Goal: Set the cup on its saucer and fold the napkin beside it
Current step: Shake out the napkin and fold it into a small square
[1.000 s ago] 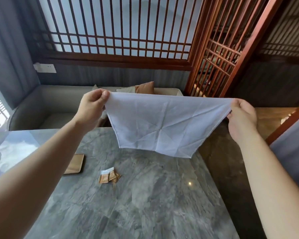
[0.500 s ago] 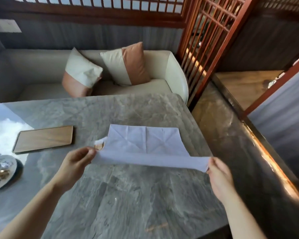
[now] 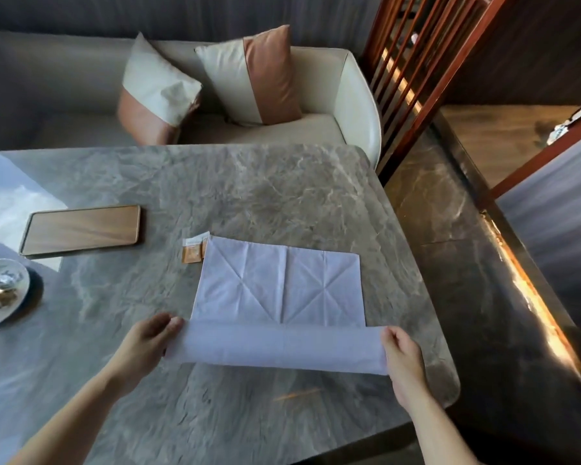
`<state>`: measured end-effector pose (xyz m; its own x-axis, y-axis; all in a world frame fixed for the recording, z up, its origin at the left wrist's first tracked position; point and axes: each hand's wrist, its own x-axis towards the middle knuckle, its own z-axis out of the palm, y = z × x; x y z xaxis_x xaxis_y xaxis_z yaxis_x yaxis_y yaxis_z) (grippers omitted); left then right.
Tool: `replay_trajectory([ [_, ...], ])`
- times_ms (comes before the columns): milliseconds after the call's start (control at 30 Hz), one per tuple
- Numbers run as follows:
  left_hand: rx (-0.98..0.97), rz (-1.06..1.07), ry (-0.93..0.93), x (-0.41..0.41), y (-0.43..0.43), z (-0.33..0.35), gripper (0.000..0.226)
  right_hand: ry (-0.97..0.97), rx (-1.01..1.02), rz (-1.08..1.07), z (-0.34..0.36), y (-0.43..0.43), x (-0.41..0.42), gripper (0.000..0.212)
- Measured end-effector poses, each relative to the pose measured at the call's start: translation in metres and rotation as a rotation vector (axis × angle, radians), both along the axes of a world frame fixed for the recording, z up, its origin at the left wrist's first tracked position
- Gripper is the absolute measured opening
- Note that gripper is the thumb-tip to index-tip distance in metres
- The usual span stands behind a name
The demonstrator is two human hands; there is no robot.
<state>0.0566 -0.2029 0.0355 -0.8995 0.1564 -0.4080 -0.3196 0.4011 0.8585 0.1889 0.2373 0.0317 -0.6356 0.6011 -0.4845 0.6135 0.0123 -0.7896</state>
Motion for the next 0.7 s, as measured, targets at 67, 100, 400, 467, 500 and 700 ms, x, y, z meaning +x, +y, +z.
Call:
replay_trajectory([
  [67, -0.029, 0.008, 0.044, -0.025, 0.010, 0.001, 0.034, 0.021, 0.036, -0.015, -0.002, 0.005, -0.027, 0.016],
  [100, -0.038, 0.015, 0.056, -0.039, 0.015, 0.000, 0.033, 0.028, 0.055, -0.017, -0.003, 0.008, -0.040, 0.017],
  [400, -0.139, 0.079, 0.093, -0.147, 0.053, -0.018, 0.030, 0.044, 0.153, -0.028, -0.020, 0.032, -0.134, 0.022],
  [467, -0.153, 0.103, 0.088, -0.160, 0.061, -0.024, 0.028, 0.042, 0.166, -0.026, -0.026, 0.036, -0.147, 0.023],
  [500, -0.171, 0.112, 0.090, -0.165, 0.064, -0.027, 0.028, 0.043, 0.176, -0.023, -0.029, 0.038, -0.153, 0.024],
  [700, -0.271, 0.113, 0.079, -0.185, 0.075, -0.043, 0.030, 0.005, 0.213, -0.005, -0.047, 0.046, -0.179, 0.027],
])
